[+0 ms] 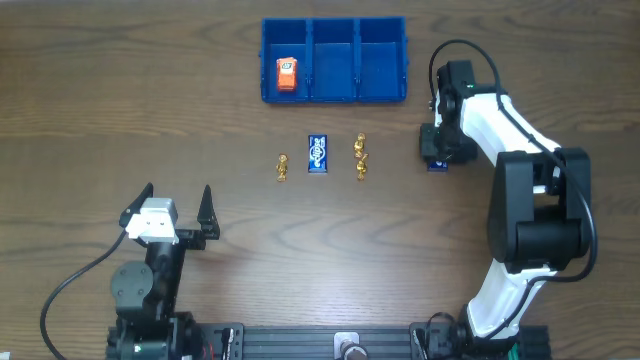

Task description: Sort Candies Into Trays

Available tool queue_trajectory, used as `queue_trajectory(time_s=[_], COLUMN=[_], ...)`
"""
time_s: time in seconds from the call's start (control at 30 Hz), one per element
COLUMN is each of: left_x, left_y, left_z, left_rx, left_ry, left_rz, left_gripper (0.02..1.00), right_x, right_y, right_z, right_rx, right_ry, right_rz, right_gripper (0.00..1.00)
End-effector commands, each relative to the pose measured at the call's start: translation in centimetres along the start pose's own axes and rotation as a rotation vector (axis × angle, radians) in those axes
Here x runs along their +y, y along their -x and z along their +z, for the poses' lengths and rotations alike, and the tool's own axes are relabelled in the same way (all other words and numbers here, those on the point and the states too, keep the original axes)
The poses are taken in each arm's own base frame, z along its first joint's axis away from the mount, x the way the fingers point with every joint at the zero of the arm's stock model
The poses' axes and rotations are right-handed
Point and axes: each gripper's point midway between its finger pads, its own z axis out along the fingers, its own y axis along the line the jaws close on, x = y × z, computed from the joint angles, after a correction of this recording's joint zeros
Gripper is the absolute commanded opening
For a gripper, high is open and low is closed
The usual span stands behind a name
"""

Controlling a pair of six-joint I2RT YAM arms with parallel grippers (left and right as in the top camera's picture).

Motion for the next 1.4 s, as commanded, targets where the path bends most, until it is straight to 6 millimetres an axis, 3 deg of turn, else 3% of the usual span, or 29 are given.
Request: queue_trajectory(time_s=[0.03, 0.23, 0.37, 0.5, 0.6, 0.77, 0.97, 1.17, 1.4], left_x=[-0.3, -0.3, -0.3, -0.3, -0.3, -0.3, -0.3, -0.3, -0.3], left_y=[-1.7, -1.7, -1.7, -1.7, -1.7, -1.7, -1.7, -1.7, -1.7], left_z=[0.1, 0.1, 0.1, 0.1, 0.1, 0.1, 0.1, 0.1, 0.1], left_rx=[0.048, 0.048, 0.048, 0.048, 0.048, 0.048, 0.048, 0.048, 0.048], left_ry=[-0.02, -0.021, -0.021, -0.02, -0.02, -0.02, -0.02, -0.021, -0.02], left_rz=[0.01, 0.01, 0.01, 0.01, 0.01, 0.01, 0.01, 0.01, 0.01], left_gripper=[0.998, 0.998, 0.998, 0.998, 0.998, 0.998, 0.996, 0.998, 0.998], right_x=[0.2, 3.1, 5.7, 8.8, 11.4, 15.9, 20.1, 21.7, 22.0], right_y=[2.9, 7.7, 9.7, 11.0, 11.8, 13.4, 15.7, 17.6, 18.0], right_z=[-5.2, -15.9, -21.5, -25.7, -27.0, -26.2, -21.9, -16.8, -13.9], right_rx=[-0.152, -0.387, -0.526, -0.654, -0.722, -0.78, -0.764, -0.721, -0.693], right_ry=[0.015, 0.023, 0.009, 0.037, 0.08, 0.135, 0.168, 0.163, 0.148], right_rz=[0.026, -0.018, -0.044, -0.032, -0.039, -0.073, -0.076, -0.056, -0.06], right_gripper=[0.275, 0.275, 0.277, 0.279, 0.279, 0.281, 0.279, 0.279, 0.279])
